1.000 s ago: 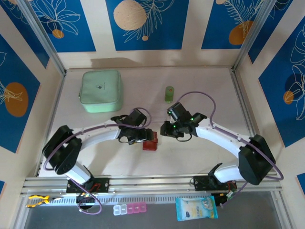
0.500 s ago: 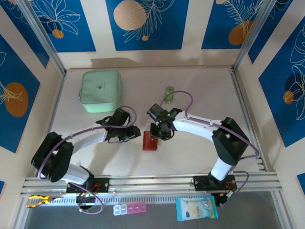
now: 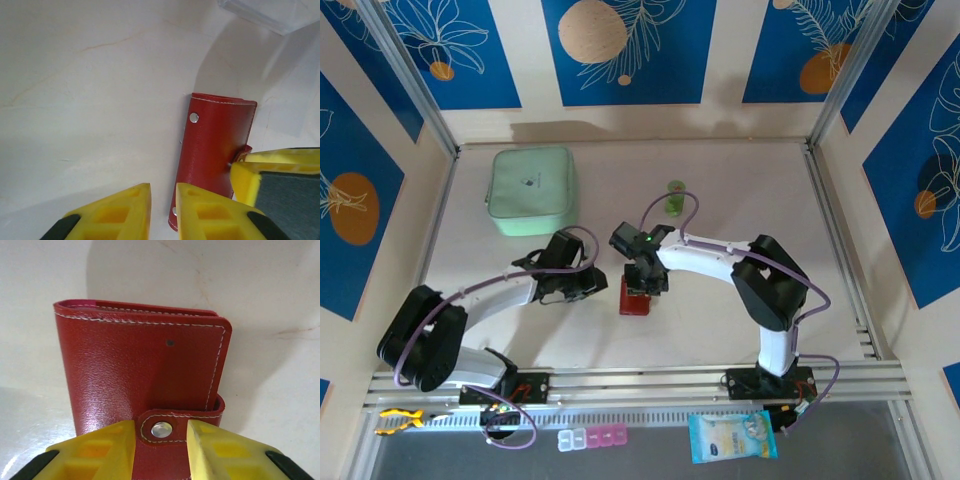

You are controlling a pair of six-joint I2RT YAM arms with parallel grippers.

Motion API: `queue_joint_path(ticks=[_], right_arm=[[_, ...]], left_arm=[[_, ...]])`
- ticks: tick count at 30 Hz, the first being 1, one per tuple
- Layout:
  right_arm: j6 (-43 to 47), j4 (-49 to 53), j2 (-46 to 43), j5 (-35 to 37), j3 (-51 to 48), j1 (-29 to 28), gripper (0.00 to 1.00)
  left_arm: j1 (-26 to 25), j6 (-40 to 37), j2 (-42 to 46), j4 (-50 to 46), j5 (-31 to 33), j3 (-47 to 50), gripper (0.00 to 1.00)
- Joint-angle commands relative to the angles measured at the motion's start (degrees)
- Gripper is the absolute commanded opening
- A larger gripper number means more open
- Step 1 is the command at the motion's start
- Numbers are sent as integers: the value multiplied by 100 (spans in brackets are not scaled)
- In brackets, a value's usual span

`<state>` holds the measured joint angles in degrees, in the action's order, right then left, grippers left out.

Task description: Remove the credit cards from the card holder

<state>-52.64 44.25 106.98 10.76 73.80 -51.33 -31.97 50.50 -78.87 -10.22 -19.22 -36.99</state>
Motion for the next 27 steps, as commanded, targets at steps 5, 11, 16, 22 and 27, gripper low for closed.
queue_joint_path(ticks=[5,11,16,22,27], right_arm=[[-27,299,283,70,210,-63,34],[103,185,318,93,123,-47,29],[214,73,291,92,29,-31,24],[289,-229,26,6,-264,-27,15],[320,-316,-140,12,-414,-12,7]], left_arm=[[41,-20,-109,336,-470,25,15],[-186,39,-350,477,-758,-203,14],[-386,330,-620,833,-855,-247,12],[-655,554,-971,1083,-800,-355,11],[-761,680,-1221,1070,-752,-371,10]])
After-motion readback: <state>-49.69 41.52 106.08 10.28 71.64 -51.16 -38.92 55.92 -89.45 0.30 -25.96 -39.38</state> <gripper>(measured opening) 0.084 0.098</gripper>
